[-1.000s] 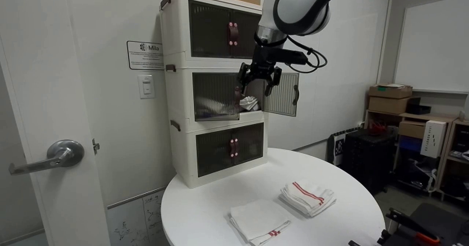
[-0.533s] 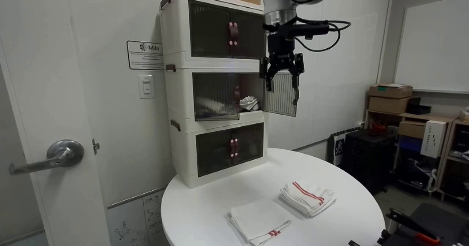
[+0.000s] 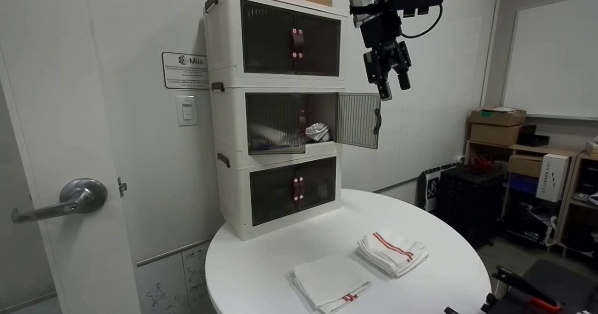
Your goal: Pick up the white and blue towel from the table and put it in the open cabinet
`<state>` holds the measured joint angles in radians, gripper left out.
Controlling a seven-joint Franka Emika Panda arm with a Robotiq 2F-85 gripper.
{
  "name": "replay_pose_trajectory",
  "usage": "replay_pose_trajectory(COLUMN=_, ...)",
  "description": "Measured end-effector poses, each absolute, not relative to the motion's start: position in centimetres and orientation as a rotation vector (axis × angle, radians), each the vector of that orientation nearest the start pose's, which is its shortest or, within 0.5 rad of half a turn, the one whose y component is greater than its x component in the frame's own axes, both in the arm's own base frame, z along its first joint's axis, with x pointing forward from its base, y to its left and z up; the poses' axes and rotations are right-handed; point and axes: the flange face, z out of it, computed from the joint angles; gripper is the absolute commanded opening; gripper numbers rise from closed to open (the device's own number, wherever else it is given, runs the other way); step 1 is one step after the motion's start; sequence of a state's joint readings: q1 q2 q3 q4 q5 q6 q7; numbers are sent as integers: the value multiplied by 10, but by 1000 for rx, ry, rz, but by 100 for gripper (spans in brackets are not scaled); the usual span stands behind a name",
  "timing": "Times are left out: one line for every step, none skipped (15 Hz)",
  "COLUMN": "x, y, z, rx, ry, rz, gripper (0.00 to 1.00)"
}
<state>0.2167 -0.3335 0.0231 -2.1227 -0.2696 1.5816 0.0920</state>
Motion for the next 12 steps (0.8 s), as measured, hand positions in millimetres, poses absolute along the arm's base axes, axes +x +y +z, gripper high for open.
replay_pose_trajectory(x=427, y=79, z=535, rx=-3441, ry=-364, rz=209, gripper=100)
replay_pose_trajectory(x=428, y=81, z=532, rx=-3452, ry=-408, rz=125, gripper=100)
replay_pose_trajectory(x=429, y=83, z=527, rx=-3451, ry=-438, rz=30, gripper=100)
replay_pose_trajectory(x=429, y=83, z=521, rx=-3447, ry=-454, rz=-27, gripper=100)
replay_pose_trajectory(x=427, y=82, z=517, rx=-3445, ry=-460, rz=-48, gripper=100)
replay_pose_trajectory(x=426, y=81, z=516, rx=-3444, ry=-460, rz=-56, gripper=100)
replay_pose_trajectory(x=424, y=81, z=516, rx=-3444, ry=-460, rz=-61, gripper=100)
replay_pose_trajectory(x=424, y=81, z=517, rx=-3444, ry=-460, rz=-66, gripper=100)
replay_pose_trajectory(x=423, y=81, z=518, rx=-3444, ry=-460, rz=-70, gripper=100)
replay_pose_trajectory(x=423, y=81, z=518, rx=-3444, ry=-459, rz=-72, gripper=100)
replay_pose_trajectory(x=423, y=81, z=519, rx=-3444, ry=-459, rz=-74, gripper=100)
replay_pose_trajectory(x=423, y=81, z=519, rx=-3444, ry=-459, rz=-74, gripper=100)
